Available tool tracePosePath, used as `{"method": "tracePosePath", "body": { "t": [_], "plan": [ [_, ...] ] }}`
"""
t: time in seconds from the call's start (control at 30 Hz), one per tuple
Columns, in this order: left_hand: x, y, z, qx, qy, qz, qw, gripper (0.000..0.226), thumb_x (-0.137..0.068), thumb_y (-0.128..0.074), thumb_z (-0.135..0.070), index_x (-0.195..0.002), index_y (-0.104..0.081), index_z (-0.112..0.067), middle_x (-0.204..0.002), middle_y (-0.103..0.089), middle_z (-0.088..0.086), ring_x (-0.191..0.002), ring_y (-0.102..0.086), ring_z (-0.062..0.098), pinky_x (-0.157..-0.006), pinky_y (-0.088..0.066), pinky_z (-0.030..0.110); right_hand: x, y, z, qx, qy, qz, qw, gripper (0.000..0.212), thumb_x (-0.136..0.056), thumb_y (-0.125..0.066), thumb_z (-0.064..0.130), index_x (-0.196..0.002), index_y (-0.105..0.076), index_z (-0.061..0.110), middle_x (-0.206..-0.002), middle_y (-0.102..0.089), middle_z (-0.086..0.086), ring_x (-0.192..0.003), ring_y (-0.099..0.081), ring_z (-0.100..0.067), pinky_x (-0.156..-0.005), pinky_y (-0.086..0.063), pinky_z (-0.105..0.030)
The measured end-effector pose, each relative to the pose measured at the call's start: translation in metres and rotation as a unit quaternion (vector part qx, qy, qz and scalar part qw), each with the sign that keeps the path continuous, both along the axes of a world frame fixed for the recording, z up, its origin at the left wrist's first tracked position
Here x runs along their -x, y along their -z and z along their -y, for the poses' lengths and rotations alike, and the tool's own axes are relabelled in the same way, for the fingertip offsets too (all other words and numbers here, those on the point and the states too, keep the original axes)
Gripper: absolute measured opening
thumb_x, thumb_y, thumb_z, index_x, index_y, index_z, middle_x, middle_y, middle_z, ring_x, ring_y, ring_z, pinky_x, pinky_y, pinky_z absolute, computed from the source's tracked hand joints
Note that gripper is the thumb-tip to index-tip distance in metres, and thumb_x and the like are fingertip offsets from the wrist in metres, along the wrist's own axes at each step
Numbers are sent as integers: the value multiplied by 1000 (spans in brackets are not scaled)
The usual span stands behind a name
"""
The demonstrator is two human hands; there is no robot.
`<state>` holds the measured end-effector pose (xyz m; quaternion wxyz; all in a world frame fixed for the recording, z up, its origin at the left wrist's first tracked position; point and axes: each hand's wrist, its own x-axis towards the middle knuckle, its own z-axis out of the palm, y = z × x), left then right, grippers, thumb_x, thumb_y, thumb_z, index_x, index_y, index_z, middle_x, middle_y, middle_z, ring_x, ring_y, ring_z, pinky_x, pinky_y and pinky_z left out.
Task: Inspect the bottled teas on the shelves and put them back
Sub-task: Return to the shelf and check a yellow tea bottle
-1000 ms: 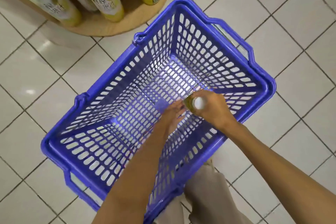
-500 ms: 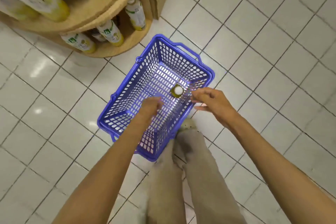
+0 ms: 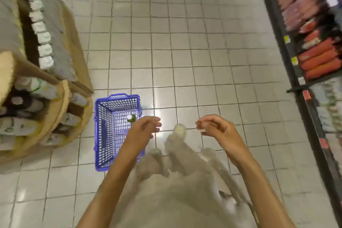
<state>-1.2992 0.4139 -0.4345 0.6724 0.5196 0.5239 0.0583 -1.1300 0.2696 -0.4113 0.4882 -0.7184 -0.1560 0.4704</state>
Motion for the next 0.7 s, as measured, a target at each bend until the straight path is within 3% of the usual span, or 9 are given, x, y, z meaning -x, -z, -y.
{"method": "tracePosePath", "body": {
  "t": [0.13,0.23,0.3,0.43,0.5,0.6,0.7],
  "plan": [
    [-43,-15,33,21,173,3,985,24,-99,-39,-3,-108,-61,-4,-93,-65,7,-78,-61,14,-68,-43,21,-7,-8,102,-23,160,20,987,10,-88,-64,13,-96,-70,11,-95,-74,-4,-92,-70,-15,-80,-57,-25],
    [-81,-16,64,36,257,-2,966,23,-101,-40,-8,-104,-63,-7,-96,-67,9,-83,-63,16,-72,-46,24,-9,0,187,-28,310,11,950,11,-90,-61,9,-98,-69,12,-96,-74,-8,-91,-71,-21,-81,-59,-30],
    [-117,-13,91,40,302,-2,953,24,-100,-42,-11,-100,-66,-11,-97,-69,8,-87,-65,19,-74,-52,27,-4,10,244,-56,439,-37,896,14,-92,-55,9,-98,-67,8,-96,-73,-14,-88,-72,-27,-77,-60,-34],
    [-212,-15,185,83,397,11,914,24,-100,-43,-12,-100,-67,-10,-100,-68,10,-88,-66,19,-72,-58,33,10,28,339,-135,662,-119,728,19,-93,-50,20,-98,-63,6,-92,-70,-11,-80,-73,-21,-66,-60,-28],
    [-253,-19,251,97,471,11,877,22,-99,-45,-14,-101,-67,-12,-100,-69,9,-89,-67,19,-76,-58,35,4,35,382,-135,698,-134,690,14,-97,-48,11,-105,-60,9,-102,-67,-7,-87,-71,-14,-68,-59,-21],
    [-295,-28,345,65,584,-2,809,22,-100,-45,-19,-105,-66,-16,-103,-71,4,-94,-67,18,-80,-57,33,-25,32,439,-164,737,-170,633,16,-98,-46,10,-103,-61,5,-106,-65,-14,-97,-65,-27,-75,-58,-30],
    [-328,-35,403,40,639,-10,768,24,-101,-43,-20,-110,-64,-16,-107,-70,5,-101,-66,20,-86,-54,35,-74,13,483,-161,739,-147,638,15,-95,-53,13,-100,-64,6,-97,-69,-13,-93,-68,-28,-80,-59,-37]
  ]
}}
